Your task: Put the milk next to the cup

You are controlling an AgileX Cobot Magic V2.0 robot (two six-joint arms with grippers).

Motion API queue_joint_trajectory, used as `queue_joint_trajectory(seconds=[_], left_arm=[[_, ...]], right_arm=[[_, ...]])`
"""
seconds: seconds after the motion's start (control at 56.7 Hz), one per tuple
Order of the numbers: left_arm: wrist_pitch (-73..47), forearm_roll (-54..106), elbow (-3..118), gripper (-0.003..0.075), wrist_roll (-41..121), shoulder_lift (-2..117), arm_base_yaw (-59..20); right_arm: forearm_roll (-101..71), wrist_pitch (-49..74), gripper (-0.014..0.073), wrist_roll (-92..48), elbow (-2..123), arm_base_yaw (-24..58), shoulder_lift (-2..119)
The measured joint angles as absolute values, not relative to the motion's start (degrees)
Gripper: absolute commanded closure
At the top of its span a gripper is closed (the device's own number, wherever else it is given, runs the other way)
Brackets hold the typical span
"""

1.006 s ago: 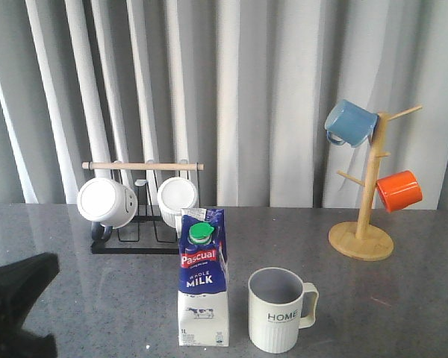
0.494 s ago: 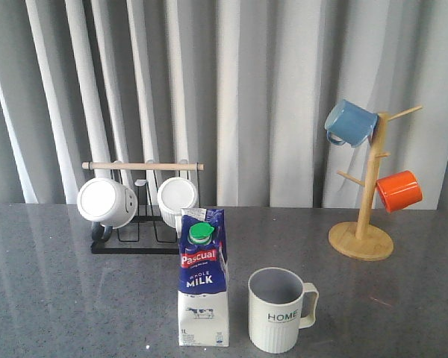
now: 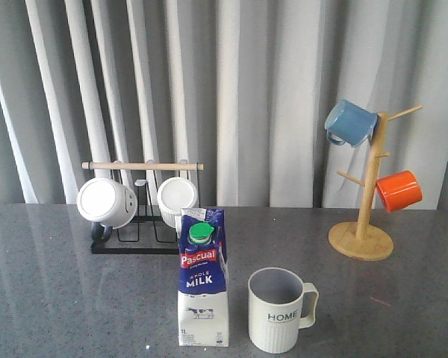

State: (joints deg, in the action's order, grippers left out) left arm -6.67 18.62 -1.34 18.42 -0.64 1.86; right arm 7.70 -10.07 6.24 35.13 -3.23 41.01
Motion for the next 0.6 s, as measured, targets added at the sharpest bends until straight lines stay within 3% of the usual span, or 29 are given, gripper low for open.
queue_joint_trajectory(seconds=[0.6], left_arm=[[-7.19,18.44,-1.34,0.0726,18.91,-0.69,5.12]], right_arm=[[7.70,-10.07,0.0602,6.24,35.13,-3.23,41.01]])
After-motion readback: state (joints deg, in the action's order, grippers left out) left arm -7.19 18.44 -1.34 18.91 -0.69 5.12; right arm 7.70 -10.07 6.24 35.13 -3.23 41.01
